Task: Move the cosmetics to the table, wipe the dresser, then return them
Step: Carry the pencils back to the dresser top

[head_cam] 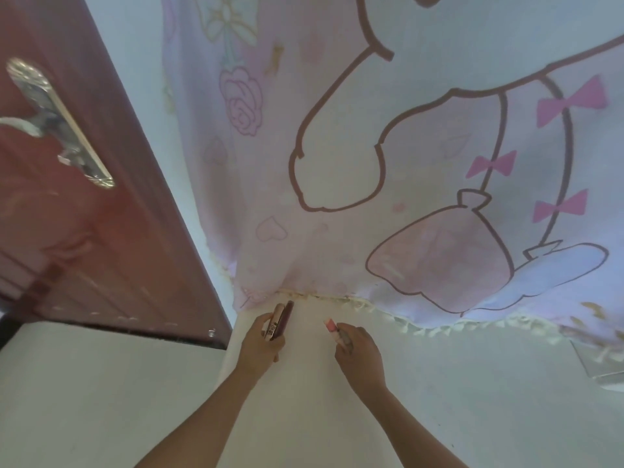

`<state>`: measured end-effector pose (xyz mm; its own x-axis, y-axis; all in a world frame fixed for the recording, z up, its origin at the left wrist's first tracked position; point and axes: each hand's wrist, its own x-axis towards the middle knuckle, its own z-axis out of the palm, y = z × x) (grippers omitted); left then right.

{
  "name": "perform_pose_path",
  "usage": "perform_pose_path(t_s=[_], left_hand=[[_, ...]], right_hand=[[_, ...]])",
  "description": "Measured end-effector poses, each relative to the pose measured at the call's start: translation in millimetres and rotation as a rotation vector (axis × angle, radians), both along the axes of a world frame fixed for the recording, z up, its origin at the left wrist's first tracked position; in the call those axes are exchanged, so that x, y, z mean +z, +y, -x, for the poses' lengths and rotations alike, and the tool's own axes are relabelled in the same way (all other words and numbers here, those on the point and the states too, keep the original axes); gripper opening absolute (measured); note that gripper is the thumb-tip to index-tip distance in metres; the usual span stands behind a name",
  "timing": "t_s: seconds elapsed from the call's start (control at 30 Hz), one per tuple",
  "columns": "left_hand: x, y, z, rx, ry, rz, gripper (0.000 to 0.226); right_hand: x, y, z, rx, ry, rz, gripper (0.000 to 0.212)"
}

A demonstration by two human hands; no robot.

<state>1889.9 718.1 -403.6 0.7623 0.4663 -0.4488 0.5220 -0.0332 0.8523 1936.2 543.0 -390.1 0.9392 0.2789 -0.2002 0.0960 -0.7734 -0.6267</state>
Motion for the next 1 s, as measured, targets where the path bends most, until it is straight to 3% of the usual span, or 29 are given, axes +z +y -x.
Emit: perform_pose_path(t_s=[0.23, 0.4, 0.57, 0.77, 1.0], left_hand=[[-4, 3, -17, -0.234, 0.079, -0.401, 0.057], [1, 3, -14, -0.376, 0.146, -0.544, 0.063], [0, 6, -11, -0.455, 0.250, -0.684, 0.052], [-1, 18, -1, -0.472, 0.243, -0.752, 0.039], [-7, 27, -4, -0.440, 0.159, -0.640, 0.031]], right_hand=[[0, 10, -7, 0.010, -0.009, -0.004, 0.039], [-1, 19, -6, 0.042, 0.005, 0.040, 0.038], [0, 39, -14, 0.045, 0.026, 0.085, 0.041], [-2, 72, -20, -0.039, 0.073, 0.092, 0.038], [-6, 90, -22, -0.049, 0.104, 0.043, 0.037]])
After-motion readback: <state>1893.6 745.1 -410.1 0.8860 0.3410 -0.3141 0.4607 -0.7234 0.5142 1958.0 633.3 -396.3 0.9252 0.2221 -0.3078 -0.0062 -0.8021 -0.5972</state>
